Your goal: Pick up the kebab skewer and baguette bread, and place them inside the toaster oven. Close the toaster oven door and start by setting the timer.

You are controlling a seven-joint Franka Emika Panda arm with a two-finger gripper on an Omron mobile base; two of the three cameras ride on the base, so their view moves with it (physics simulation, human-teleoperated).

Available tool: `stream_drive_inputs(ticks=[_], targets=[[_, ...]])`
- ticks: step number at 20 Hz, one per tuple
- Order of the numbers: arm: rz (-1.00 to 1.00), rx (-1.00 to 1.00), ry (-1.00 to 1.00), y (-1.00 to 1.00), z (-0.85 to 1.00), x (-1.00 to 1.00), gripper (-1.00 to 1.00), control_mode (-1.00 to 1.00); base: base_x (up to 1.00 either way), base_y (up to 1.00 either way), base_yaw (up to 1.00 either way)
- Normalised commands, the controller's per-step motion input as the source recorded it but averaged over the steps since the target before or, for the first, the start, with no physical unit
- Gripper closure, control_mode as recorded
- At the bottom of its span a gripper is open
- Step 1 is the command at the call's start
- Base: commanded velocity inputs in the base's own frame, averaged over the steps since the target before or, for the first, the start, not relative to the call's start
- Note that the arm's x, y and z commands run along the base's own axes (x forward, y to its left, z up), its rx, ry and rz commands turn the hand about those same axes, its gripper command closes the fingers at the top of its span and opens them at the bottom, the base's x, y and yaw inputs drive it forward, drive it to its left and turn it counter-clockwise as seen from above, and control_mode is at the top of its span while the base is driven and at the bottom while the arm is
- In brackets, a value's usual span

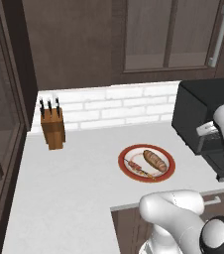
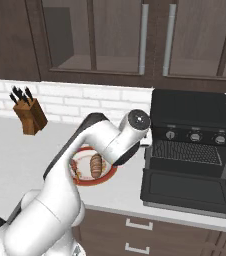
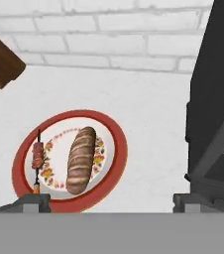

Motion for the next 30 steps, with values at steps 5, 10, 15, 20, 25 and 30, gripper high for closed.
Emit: stream_drive_inputs(ticks=[5, 10, 15, 20, 25, 30], targets=[[0.18, 0.0, -0.33, -0.97, -0.28, 0.26, -1.0, -1.0, 0.0, 0.0, 0.0], [0.12, 0.0, -0.22, -0.98, -0.28, 0.4, -1.0, -1.0, 0.0, 0.0, 0.0], [0.06, 0.0, -0.13, -0.83, -0.21, 0.53, -1.0, -1.0, 0.0, 0.0, 0.0], [-0.05, 0.05, 0.0, -0.6, -0.34, 0.63, -1.0, -1.0, 0.0, 0.0, 0.0], [-0.1, 0.01, -0.03, -0.31, -0.67, 0.5, -1.0, -1.0, 0.0, 0.0, 0.0], [0.0, 0.0, -0.19, -0.33, -0.63, 0.47, -1.0, -1.0, 0.0, 0.0, 0.0]])
